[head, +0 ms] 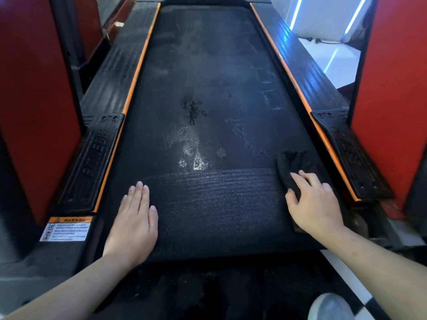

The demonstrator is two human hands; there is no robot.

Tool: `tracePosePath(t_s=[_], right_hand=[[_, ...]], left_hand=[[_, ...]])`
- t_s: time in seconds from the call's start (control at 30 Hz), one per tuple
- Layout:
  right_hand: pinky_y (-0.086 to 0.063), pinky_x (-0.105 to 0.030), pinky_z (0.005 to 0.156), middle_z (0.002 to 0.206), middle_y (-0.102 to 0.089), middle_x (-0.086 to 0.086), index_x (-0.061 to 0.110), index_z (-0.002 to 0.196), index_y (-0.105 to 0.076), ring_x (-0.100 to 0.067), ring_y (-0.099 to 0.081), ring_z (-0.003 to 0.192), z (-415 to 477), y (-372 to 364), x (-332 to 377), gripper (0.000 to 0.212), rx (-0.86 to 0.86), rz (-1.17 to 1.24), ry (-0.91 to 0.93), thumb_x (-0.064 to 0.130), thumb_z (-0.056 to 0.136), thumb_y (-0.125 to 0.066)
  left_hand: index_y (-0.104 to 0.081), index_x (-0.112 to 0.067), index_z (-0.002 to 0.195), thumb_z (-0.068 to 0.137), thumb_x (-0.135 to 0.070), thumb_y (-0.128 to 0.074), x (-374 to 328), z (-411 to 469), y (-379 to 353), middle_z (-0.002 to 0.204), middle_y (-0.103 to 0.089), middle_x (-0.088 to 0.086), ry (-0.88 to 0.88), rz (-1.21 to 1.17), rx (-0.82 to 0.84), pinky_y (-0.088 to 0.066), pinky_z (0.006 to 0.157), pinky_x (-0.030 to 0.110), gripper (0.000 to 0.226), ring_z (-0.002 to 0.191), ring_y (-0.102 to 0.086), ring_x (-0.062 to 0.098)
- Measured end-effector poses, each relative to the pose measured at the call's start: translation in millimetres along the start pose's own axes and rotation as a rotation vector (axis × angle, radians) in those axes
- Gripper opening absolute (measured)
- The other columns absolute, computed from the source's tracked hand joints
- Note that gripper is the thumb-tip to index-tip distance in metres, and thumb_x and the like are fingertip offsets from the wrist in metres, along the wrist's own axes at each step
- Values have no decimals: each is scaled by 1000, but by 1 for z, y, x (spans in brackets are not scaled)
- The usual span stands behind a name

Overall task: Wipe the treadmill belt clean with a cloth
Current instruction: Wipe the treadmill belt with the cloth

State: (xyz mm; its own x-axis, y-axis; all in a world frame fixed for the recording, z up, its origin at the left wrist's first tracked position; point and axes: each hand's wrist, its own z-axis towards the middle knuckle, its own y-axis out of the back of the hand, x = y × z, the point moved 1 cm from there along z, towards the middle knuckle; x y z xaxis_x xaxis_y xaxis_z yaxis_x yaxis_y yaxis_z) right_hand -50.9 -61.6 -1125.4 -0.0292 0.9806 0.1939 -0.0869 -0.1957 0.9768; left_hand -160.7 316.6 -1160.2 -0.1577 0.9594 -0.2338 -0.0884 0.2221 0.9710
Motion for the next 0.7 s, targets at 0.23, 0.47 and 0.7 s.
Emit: tracePosePath(t_s=[0.23, 0.47, 0.7], right_hand=[[-49, -39, 79, 142, -55, 5, 25, 135, -62, -27, -55, 91, -25, 0, -7, 46, -62, 85, -28, 33, 89, -62], [-48, -29, 65, 109, -65, 15, 27, 109, -76, -20, -68, 82, -23, 25, -11, 32, -64, 95, 26, 43, 81, -68], [-44, -28, 67, 102, -65, 13, 26, 104, -76, -19, -66, 79, 12, 41, 13, 29, -187, 179, 34, 44, 83, -67]], left_hand=[[-30, 8, 147, 98, -23, -28, 5, -22, -1, 154, -31, 27, 20, 0, -4, -23, 119, 51, 58, 144, -29, 42], [-54, -6, 127, 84, -28, -31, -9, -22, 23, 131, -55, 13, 120, 38, -66, -42, 94, 45, 54, 111, -52, 33], [-48, -1, 136, 95, -30, -30, -28, 39, 25, 112, -53, 16, 32, 83, -150, -44, 85, 49, 53, 96, -51, 35]])
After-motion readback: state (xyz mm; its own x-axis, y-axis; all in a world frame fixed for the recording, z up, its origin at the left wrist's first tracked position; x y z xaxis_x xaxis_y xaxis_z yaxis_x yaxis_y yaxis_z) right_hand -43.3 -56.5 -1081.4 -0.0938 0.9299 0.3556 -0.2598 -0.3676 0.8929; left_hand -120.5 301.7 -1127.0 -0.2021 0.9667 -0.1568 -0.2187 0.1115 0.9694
